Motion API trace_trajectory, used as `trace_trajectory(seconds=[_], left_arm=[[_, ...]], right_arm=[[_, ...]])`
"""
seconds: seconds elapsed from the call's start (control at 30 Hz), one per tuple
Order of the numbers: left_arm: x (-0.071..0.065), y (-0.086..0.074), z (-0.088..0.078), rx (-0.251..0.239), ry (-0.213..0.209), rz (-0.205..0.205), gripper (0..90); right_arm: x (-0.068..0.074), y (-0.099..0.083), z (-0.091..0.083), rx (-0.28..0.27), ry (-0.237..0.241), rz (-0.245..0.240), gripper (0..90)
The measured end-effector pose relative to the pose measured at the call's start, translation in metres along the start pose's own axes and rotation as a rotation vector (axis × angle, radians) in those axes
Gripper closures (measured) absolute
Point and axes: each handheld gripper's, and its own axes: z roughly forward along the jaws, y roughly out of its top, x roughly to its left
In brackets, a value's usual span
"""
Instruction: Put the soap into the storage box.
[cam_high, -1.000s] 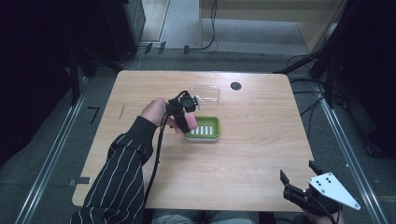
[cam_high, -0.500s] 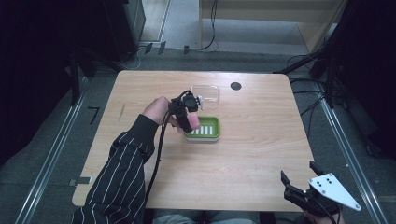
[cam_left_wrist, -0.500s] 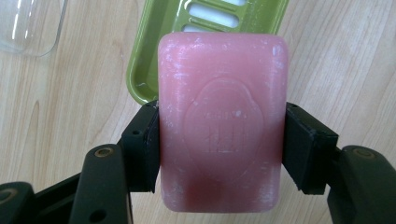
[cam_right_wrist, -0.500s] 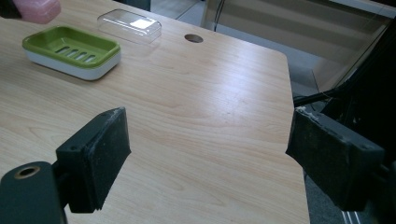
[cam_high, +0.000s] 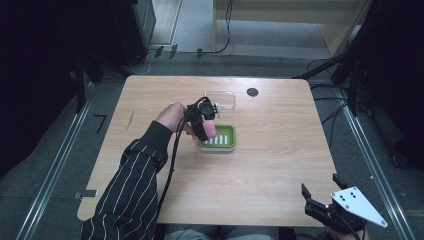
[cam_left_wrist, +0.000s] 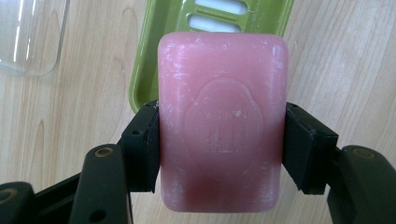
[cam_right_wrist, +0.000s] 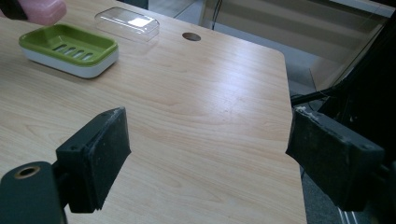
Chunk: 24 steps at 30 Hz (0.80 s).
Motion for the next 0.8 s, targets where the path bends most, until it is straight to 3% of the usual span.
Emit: trace_trajectory(seconds=[0.63,0.8], left_arm=[[0.004,0.008,0.009,-0.004,0.012,0.038,38.5],[0.004,0.013,0.013,0.0,0.007,0.068,38.5]], right_arm=[[-0.001,-0.002,-0.003,0.001,-0.008,0.009,13.6],[-0.002,-0.003,-0.005,0.001,-0.014,0.01,13.6]])
